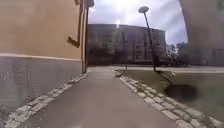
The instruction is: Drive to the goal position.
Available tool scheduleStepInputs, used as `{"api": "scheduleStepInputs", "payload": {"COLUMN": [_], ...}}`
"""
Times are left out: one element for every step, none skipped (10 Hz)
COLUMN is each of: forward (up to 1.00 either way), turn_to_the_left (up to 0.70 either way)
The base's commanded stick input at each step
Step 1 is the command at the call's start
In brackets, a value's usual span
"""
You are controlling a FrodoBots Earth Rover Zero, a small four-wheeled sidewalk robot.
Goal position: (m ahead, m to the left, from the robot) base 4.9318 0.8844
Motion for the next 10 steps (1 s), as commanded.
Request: {"api": "scheduleStepInputs", "payload": {"forward": [0.7, 0.7, 0.7, 0.7, 0.7, 0.7, 0.7, 0.7, 0.7, 0.7], "turn_to_the_left": [0.04, 0.04, 0.04, 0.04, 0.04, 0.04, 0.04, 0.04, 0.04, 0.04]}}
